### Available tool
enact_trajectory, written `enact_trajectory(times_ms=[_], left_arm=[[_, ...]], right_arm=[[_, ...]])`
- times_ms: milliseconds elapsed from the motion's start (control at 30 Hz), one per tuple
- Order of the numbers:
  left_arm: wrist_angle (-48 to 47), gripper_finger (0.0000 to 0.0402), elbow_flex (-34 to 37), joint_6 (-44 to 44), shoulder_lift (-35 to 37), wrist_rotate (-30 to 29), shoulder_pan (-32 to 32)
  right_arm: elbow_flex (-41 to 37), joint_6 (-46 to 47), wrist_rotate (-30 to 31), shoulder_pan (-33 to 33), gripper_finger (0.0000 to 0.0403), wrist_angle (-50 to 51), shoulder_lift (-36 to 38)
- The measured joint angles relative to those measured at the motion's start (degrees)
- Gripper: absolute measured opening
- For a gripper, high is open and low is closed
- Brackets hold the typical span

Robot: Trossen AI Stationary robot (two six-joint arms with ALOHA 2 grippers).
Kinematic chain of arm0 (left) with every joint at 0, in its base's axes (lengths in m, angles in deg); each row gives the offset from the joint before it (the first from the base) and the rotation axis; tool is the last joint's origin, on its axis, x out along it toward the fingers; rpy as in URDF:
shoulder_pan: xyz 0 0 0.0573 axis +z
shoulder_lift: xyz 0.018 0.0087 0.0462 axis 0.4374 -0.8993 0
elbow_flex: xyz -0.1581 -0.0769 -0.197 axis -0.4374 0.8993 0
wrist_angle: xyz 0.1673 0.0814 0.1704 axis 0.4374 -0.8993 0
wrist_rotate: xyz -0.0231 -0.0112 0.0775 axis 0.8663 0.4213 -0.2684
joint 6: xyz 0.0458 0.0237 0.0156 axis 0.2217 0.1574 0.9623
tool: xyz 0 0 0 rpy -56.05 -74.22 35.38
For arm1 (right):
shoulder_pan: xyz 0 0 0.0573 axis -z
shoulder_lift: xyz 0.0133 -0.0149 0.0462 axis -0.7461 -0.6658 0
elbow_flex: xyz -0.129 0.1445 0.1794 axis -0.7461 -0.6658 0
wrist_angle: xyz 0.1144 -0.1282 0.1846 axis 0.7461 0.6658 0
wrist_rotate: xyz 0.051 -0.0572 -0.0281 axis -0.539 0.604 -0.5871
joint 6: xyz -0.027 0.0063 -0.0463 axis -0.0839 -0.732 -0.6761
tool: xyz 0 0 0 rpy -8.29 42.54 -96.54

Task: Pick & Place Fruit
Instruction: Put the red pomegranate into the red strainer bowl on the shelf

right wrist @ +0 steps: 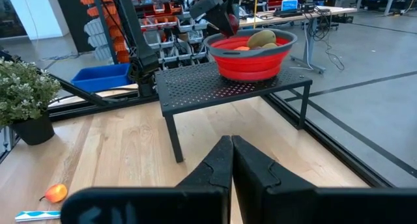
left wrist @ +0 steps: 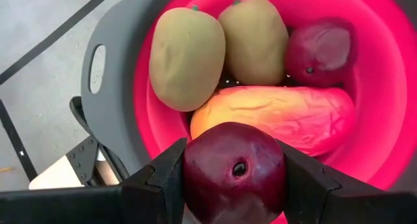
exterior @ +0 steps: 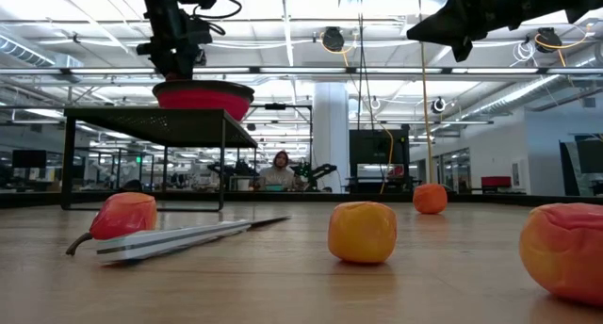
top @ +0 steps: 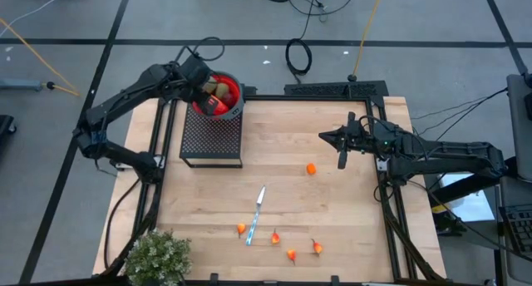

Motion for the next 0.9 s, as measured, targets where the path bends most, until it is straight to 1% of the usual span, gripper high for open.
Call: enact_trajectory(times_ms=[133, 300, 500, 900], left_arm=[[-0.02, 0.0184, 0.00, 0.15, 0.00, 0.00, -0.04], [-0.10, 0.0184, 0.00, 2.47, -1.12, -0.16, 0.15], [-0.11, 0.0184, 0.00, 2.43, -2.39, -0.65, 0.50], [-0.09, 0.0184, 0.00, 2.69, -2.29, -0.80, 1.55]], right_arm=[[0.00, 0.00, -0.01, 0.00, 0.0000, 0.00, 0.00], [0.00, 0.00, -0.02, -0.01, 0.0000, 0.00, 0.00], [0.02, 0.00, -0.23, -0.02, 0.0000, 0.00, 0.00], [0.02, 0.00, -0.25, -0.02, 0.0000, -0.01, 0.00]])
